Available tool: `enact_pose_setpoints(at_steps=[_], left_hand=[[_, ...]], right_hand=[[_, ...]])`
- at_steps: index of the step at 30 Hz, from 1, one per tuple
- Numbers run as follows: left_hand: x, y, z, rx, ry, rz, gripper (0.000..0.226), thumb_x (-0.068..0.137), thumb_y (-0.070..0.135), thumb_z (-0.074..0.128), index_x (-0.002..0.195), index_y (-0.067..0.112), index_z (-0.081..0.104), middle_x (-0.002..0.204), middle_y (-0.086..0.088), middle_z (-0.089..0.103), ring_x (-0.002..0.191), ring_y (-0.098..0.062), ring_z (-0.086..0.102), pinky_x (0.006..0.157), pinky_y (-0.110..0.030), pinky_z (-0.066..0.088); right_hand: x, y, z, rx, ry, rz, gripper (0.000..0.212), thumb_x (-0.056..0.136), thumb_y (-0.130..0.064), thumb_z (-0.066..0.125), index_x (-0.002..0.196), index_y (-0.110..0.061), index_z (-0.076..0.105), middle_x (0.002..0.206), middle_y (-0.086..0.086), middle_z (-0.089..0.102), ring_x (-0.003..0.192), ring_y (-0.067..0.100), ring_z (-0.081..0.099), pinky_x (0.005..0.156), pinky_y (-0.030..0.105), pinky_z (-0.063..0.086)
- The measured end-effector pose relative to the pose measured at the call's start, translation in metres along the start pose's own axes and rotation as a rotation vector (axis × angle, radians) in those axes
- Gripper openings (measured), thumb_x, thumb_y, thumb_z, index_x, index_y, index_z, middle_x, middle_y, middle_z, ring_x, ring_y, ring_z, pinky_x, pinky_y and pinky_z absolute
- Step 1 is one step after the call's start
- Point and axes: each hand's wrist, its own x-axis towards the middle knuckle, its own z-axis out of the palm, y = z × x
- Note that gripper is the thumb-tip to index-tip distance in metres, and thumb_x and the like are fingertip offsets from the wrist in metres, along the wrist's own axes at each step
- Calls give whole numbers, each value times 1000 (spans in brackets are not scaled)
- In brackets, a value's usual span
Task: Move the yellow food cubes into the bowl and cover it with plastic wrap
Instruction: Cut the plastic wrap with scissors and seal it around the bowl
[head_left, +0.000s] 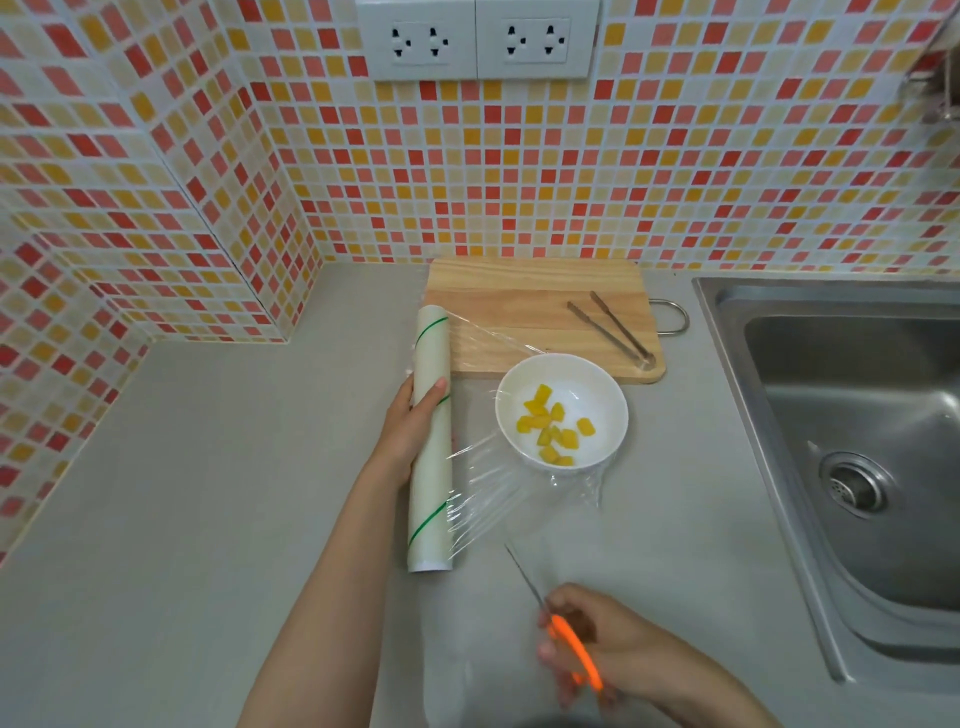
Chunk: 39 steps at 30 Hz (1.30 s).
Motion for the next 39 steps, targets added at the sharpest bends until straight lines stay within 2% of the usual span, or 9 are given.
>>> enact_pose_setpoints(at_steps=[3,8,11,15,20,25,30,35,39], left_hand=[[-1,0,1,-23,-12,3,52,82,44,64,129,27,49,91,-6,60,52,-19,62,47,-28,51],[-1,-2,1,-46,-1,23,43,84,41,63,125,31,52,92,-5,61,54,-23,59,48,-30,52],[-1,-3,1,-36,3,36,45,85,40,63,127,29,51,95,-8,60,59,-24,59,47,-28,51],[0,-4,0,-33,-3,35,49,85,41,62,130,27,50,107,-9,59,69,-24,59,50,-27,52],[0,-5,-1,-26,-12,47,44,83,43,62,125,31,53,103,-10,61,64,-23,60,52,-30,53],[0,-6,-1,-49,-12,43,42,84,43,63,123,33,53,101,-6,61,63,-22,61,55,-32,54],[0,-6,-2,-52,-19,35,48,85,43,61,130,30,49,101,-6,58,55,-16,61,50,-28,51],[-1,-5,-5,-53,-29,29,46,87,45,58,130,28,49,94,-7,58,51,-18,60,50,-29,51],[-2,-5,-6,-51,-36,21,44,88,45,56,129,27,50,90,-5,59,53,-18,61,53,-30,52]], right_hand=[[21,-12,14,59,36,-14,32,82,-34,67,98,-15,47,69,2,59,68,24,62,40,25,37],[41,-19,20,136,115,-59,30,80,-32,69,94,-17,47,61,-4,59,50,11,61,34,20,34],[48,-20,20,164,204,-79,35,72,-38,75,87,-17,50,52,-4,59,43,14,59,33,17,30],[54,-19,22,195,313,-107,57,48,-56,77,79,-15,54,45,-1,56,35,20,52,41,19,35],[59,-16,21,176,364,-153,59,42,-59,78,76,-16,55,45,6,52,33,21,47,42,21,36],[63,-23,25,161,368,-153,62,42,-64,75,76,-16,56,45,4,54,34,19,48,52,28,40],[65,-34,25,167,348,-130,64,44,-64,74,80,-14,56,47,2,55,35,21,52,54,29,40],[71,-42,28,235,366,-136,49,59,-54,77,76,-14,55,42,-2,53,29,17,49,39,18,35],[76,-47,28,292,360,-132,42,69,-48,74,80,-13,54,45,-1,55,32,18,52,33,14,30]])
